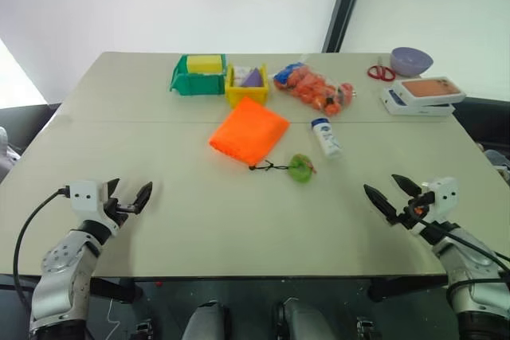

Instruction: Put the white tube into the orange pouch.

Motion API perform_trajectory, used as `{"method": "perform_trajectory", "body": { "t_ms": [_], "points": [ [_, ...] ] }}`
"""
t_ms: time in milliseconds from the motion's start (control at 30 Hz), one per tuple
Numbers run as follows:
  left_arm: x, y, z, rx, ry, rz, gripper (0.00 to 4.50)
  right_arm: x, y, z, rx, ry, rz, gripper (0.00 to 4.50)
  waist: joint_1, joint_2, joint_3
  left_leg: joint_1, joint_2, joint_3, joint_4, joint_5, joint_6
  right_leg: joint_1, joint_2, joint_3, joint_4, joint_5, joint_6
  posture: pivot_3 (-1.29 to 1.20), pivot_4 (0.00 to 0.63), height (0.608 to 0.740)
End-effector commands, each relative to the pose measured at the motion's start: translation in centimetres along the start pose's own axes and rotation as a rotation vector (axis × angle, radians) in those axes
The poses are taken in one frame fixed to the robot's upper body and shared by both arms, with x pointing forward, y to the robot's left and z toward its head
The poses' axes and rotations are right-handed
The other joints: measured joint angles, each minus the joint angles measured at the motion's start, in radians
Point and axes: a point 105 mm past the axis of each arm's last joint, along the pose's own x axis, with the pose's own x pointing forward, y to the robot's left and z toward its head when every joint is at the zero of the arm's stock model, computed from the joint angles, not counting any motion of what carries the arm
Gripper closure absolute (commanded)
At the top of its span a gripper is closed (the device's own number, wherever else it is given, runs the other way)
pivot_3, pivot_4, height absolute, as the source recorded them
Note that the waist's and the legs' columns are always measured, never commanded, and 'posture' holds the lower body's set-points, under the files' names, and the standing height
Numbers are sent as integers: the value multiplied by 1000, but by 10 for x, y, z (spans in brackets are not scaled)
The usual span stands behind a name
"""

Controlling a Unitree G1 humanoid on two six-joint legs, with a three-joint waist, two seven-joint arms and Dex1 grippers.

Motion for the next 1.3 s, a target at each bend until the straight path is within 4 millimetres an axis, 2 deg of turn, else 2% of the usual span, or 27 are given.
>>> {"method": "perform_trajectory", "body": {
  "t_ms": [33, 233, 367, 533, 700, 833, 967, 1100, 1300],
  "points": [
    [-2, 3, 18, 27, -60, 4, 0, 3, 2, 17, -44, -49, 16, 31, 0, 0, 0, 0, 0, 0, 0, 0, 0, 0, 0, 0, 0, 0, 0, 0, 150, 740],
    [-1, 3, 17, 27, -58, 14, 0, 3, 3, 17, -47, -48, 18, 31, 0, 0, 0, 0, 0, 0, 0, 0, 0, 0, 0, 0, 0, 0, 0, 0, 150, 740],
    [3, -5, 17, 62, -46, -11, 0, 4, 5, 16, -50, -43, 25, 31, 0, 0, 0, 0, 0, 0, 0, 0, 0, 0, 0, 0, 0, 0, 0, 0, 150, 740],
    [13, -30, 31, 79, -107, -93, 0, 15, 18, 20, -61, -49, 74, 31, 0, 0, 0, 0, 0, 0, 0, 0, 0, 0, -1, 0, 0, 0, 0, 0, 150, 740],
    [29, -54, 44, 218, -140, -176, 0, 24, 35, 30, -71, -73, 132, 31, 1, 0, 0, 0, 0, 2, 0, 0, 0, 0, -1, 0, 0, 0, 0, 0, 150, 740],
    [47, -73, 48, 491, -145, -276, 0, 28, 59, 34, -92, -78, 210, 31, 0, 0, 0, 0, 0, 2, 0, 0, 0, 0, -1, 0, 0, 0, 0, 0, 150, 740],
    [69, -87, 49, 649, -179, -324, 0, 33, 76, 40, -96, -99, 264, 31, 2, 0, 0, -1, 0, 3, 0, 0, 0, 0, -1, 0, 0, 0, 0, 0, 150, 740],
    [96, -105, 56, 757, -233, -341, 0, 37, 91, 45, -98, -123, 311, 31, 2, -1, 0, -1, 0, 3, 0, 0, 0, 0, -2, 0, 0, 0, 1, 0, 150, 740],
    [125, -125, 61, 784, -272, -350, 0, 40, 101, 50, -97, -143, 324, 31, 2, -1, 0, -1, 0, 4, 0, 1, 1, 0, -1, -1, 0, 4, 7, 0, 150, 740]
  ]
}}
